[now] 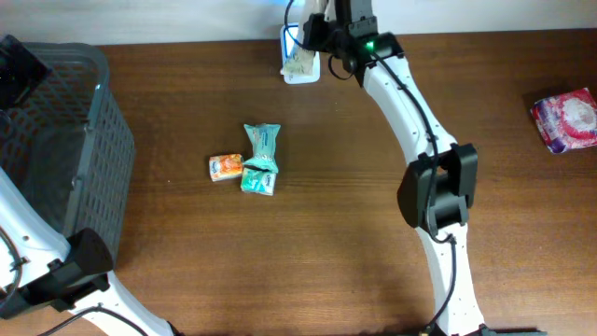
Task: Scan the item barcode
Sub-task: 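Lift the white tube and hold it under the scanner, then carry the white tube to the right table edge and release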
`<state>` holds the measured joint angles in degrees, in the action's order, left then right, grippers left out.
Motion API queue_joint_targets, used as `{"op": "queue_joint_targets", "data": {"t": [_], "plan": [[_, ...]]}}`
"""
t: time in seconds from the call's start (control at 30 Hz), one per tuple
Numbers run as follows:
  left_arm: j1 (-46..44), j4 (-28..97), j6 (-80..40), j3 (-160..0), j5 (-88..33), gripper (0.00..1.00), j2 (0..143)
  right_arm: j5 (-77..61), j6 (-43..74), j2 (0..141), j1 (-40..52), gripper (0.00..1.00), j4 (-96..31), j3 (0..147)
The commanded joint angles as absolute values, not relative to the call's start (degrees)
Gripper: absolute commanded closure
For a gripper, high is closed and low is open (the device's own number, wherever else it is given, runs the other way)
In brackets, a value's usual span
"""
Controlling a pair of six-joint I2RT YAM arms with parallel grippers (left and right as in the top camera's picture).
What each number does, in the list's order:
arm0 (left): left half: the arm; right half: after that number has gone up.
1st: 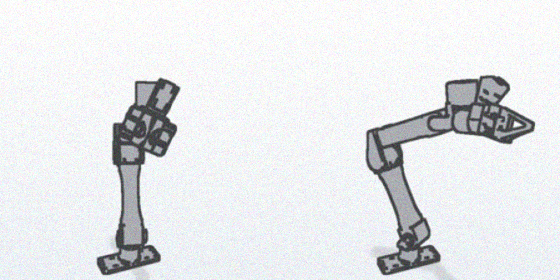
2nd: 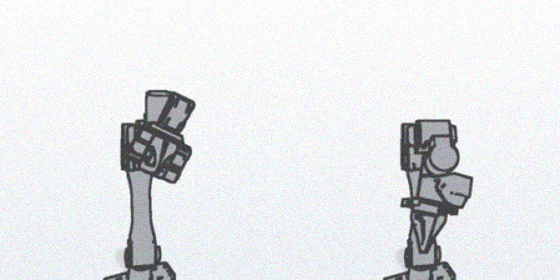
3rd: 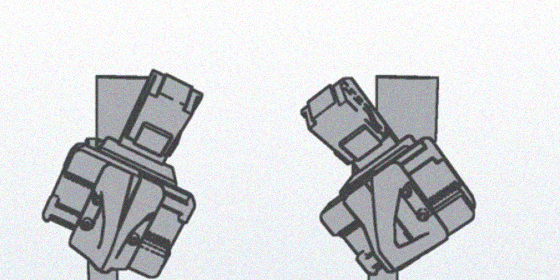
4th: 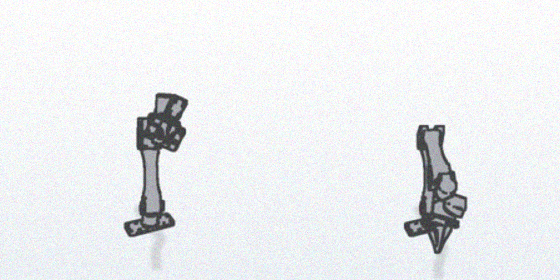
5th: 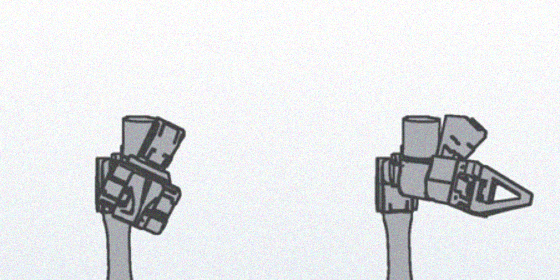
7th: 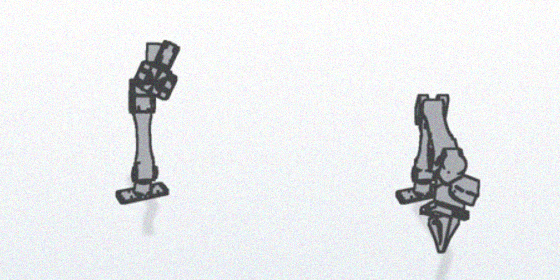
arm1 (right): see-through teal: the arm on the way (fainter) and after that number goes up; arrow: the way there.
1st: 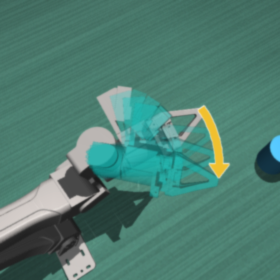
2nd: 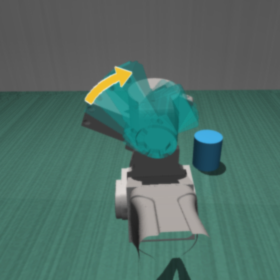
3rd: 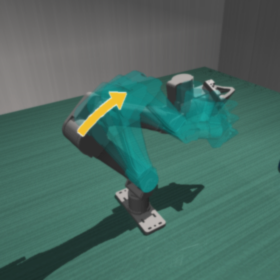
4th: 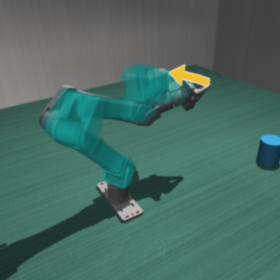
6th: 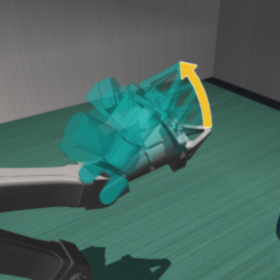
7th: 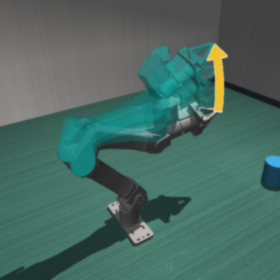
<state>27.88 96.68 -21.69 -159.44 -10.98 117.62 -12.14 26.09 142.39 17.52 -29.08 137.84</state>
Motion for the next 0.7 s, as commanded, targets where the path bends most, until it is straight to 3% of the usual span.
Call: {"op": "queue_joint_targets", "data": {"t": [0.0,0.27,0.33,0.47,0.67], "plan": [[27.92,96.71,-21.8,-160.0,-11.16,0.01,116.97,-13.32,29.39,145.14,18.44,0.96,-30.3,138.96],[27.92,96.71,-21.8,-160.0,-11.16,0.01,116.97,-13.52,27.22,141.29,14.2,0.96,-40.66,139.74],[27.92,96.71,-21.8,-160.0,-11.16,0.01,116.97,-13.3,25.98,137.14,7.46,0.96,-47.57,139.85],[27.92,96.71,-21.8,-160.0,-11.16,0.01,116.97,-6.28,25.67,135.39,-15.66,0.96,-70.41,139.83],[27.92,96.71,-21.8,-160.0,-11.16,0.01,116.97,-5.28,29.45,135.48,-38.57,0.96,-79.05,139.72]]}}
